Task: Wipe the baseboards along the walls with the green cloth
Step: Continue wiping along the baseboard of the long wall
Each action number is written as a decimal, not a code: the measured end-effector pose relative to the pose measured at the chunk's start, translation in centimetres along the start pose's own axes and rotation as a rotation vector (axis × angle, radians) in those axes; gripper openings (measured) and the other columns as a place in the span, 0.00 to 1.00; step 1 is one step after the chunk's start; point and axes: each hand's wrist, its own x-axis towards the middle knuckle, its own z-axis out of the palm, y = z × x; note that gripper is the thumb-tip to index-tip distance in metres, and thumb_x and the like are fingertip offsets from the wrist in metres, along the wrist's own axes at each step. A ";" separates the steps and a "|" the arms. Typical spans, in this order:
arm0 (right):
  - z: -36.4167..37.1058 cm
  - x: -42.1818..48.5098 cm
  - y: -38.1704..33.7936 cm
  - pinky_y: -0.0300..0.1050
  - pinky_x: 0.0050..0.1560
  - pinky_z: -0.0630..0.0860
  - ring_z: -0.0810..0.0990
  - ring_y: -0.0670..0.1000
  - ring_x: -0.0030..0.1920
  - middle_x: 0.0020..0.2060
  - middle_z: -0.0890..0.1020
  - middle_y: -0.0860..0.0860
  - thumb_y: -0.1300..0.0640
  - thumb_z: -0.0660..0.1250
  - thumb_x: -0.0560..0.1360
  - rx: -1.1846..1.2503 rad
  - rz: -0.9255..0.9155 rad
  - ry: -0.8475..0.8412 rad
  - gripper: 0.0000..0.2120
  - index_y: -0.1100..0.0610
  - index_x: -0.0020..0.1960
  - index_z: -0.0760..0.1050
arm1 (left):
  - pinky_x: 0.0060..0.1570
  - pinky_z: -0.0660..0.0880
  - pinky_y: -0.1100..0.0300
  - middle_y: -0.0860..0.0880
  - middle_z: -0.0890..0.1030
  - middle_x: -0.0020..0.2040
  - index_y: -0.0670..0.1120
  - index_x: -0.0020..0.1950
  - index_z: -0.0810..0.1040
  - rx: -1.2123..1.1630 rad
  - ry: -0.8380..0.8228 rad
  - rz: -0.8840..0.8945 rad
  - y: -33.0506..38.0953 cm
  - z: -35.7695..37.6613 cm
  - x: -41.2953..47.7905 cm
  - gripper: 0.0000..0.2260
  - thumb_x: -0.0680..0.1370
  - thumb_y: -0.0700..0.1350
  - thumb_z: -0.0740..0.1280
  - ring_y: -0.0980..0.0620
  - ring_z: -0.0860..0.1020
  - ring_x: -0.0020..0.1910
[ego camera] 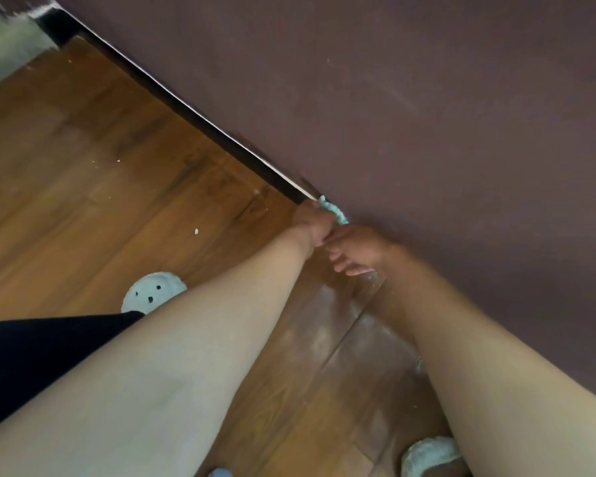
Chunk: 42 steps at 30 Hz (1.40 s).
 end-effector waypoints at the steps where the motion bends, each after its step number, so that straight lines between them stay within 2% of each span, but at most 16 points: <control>1: 0.0 0.1 0.0 0.50 0.57 0.78 0.80 0.50 0.40 0.41 0.80 0.49 0.57 0.63 0.80 -0.003 0.004 0.007 0.04 0.52 0.49 0.76 | 0.53 0.82 0.49 0.39 0.85 0.54 0.42 0.52 0.79 0.054 0.005 0.023 -0.5 0.7 0.0 0.05 0.77 0.40 0.69 0.42 0.84 0.52; 3: -0.1 0.5 0.5 0.48 0.53 0.79 0.80 0.50 0.40 0.42 0.81 0.50 0.57 0.63 0.80 -0.001 0.004 0.030 0.04 0.52 0.49 0.76 | 0.54 0.81 0.52 0.41 0.85 0.54 0.42 0.55 0.81 0.070 0.050 0.029 -1.0 0.9 0.5 0.09 0.75 0.41 0.69 0.42 0.84 0.53; 6: -0.3 0.7 2.2 0.43 0.45 0.78 0.81 0.50 0.39 0.44 0.81 0.51 0.56 0.63 0.80 0.031 0.030 0.035 0.04 0.50 0.51 0.75 | 0.56 0.81 0.49 0.41 0.85 0.53 0.46 0.47 0.78 -0.059 0.189 -0.003 -1.0 -0.4 2.6 0.06 0.72 0.45 0.69 0.42 0.85 0.52; 8: -0.5 0.8 3.3 0.41 0.42 0.78 0.82 0.50 0.39 0.45 0.82 0.51 0.56 0.63 0.80 0.047 0.056 0.039 0.03 0.49 0.51 0.75 | 0.60 0.80 0.49 0.41 0.84 0.56 0.46 0.50 0.78 -0.113 0.265 -0.002 -0.4 -1.5 3.4 0.08 0.72 0.45 0.69 0.42 0.84 0.55; 11: -1.1 0.9 4.1 0.41 0.40 0.77 0.82 0.49 0.38 0.43 0.82 0.51 0.56 0.63 0.80 0.104 0.065 0.074 0.03 0.50 0.53 0.75 | 0.62 0.77 0.53 0.41 0.81 0.62 0.41 0.64 0.75 -0.023 0.260 0.019 0.3 -1.4 3.3 0.15 0.78 0.43 0.67 0.42 0.81 0.60; 14: -1.0 0.9 4.5 0.41 0.40 0.77 0.81 0.49 0.37 0.42 0.82 0.51 0.56 0.63 0.80 0.142 0.071 0.111 0.03 0.50 0.50 0.75 | 0.61 0.79 0.51 0.41 0.81 0.61 0.42 0.64 0.75 0.034 0.146 -0.009 -0.4 0.1 2.3 0.18 0.75 0.45 0.68 0.42 0.82 0.58; 17: -0.4 0.9 4.9 0.40 0.40 0.77 0.82 0.49 0.38 0.41 0.82 0.50 0.56 0.63 0.80 0.132 0.094 0.107 0.06 0.50 0.56 0.76 | 0.58 0.81 0.49 0.42 0.83 0.57 0.43 0.61 0.75 0.037 0.049 -0.013 -1.9 1.4 1.9 0.23 0.67 0.48 0.67 0.43 0.84 0.53; 21: 0.2 1.1 4.6 0.40 0.39 0.78 0.82 0.49 0.39 0.41 0.82 0.50 0.56 0.63 0.80 0.126 0.106 0.085 0.10 0.52 0.60 0.76 | 0.59 0.78 0.53 0.43 0.82 0.55 0.41 0.59 0.77 0.013 0.124 0.053 -1.9 1.3 1.9 0.13 0.75 0.40 0.68 0.45 0.81 0.54; 25: 0.4 1.4 3.7 0.40 0.40 0.78 0.82 0.49 0.39 0.41 0.82 0.50 0.56 0.64 0.80 0.140 0.068 0.073 0.12 0.53 0.62 0.76 | 0.60 0.75 0.58 0.41 0.81 0.60 0.43 0.56 0.74 -0.115 0.310 0.067 -1.0 -0.7 3.6 0.09 0.77 0.41 0.69 0.43 0.81 0.59; 27: 0.2 1.6 3.5 0.40 0.41 0.78 0.82 0.49 0.40 0.42 0.82 0.50 0.56 0.64 0.80 0.158 0.056 0.068 0.12 0.54 0.63 0.75 | 0.57 0.72 0.61 0.41 0.80 0.62 0.42 0.60 0.73 -0.134 0.345 0.055 -0.5 -1.2 4.2 0.10 0.79 0.40 0.68 0.43 0.79 0.61; 31: 0.1 1.8 3.7 0.40 0.40 0.78 0.83 0.49 0.39 0.42 0.82 0.50 0.56 0.64 0.80 0.168 0.061 0.075 0.12 0.54 0.62 0.75 | 0.59 0.72 0.59 0.40 0.77 0.64 0.41 0.64 0.70 -0.027 0.266 0.096 -0.9 0.0 3.6 0.14 0.79 0.40 0.66 0.41 0.78 0.62; 34: 0.5 2.0 3.8 0.41 0.40 0.79 0.82 0.49 0.38 0.41 0.82 0.50 0.57 0.64 0.80 0.185 0.072 0.089 0.10 0.53 0.60 0.76 | 0.65 0.74 0.52 0.40 0.77 0.65 0.40 0.69 0.66 0.050 0.158 0.104 -2.4 1.0 3.0 0.20 0.79 0.44 0.65 0.41 0.78 0.63; 37: 1.1 2.2 3.8 0.42 0.42 0.79 0.82 0.49 0.39 0.42 0.82 0.50 0.57 0.62 0.80 0.141 0.068 0.051 0.09 0.53 0.59 0.75 | 0.63 0.76 0.51 0.42 0.79 0.62 0.41 0.63 0.70 0.074 0.147 0.145 -2.4 0.6 2.9 0.15 0.79 0.43 0.67 0.43 0.79 0.60; 39: 1.4 2.3 3.9 0.44 0.46 0.79 0.82 0.50 0.41 0.44 0.82 0.50 0.56 0.62 0.80 0.114 0.052 0.028 0.07 0.52 0.58 0.74 | 0.62 0.75 0.54 0.42 0.79 0.59 0.42 0.58 0.71 0.003 0.169 0.154 -1.5 -0.2 3.0 0.09 0.79 0.39 0.67 0.45 0.79 0.57; 42: 1.1 2.5 4.2 0.45 0.48 0.79 0.82 0.51 0.41 0.43 0.82 0.51 0.56 0.63 0.80 0.127 0.050 0.045 0.07 0.53 0.57 0.76 | 0.58 0.72 0.59 0.41 0.78 0.62 0.41 0.60 0.72 -0.148 0.264 0.129 -0.4 -1.9 3.9 0.10 0.80 0.37 0.66 0.45 0.78 0.59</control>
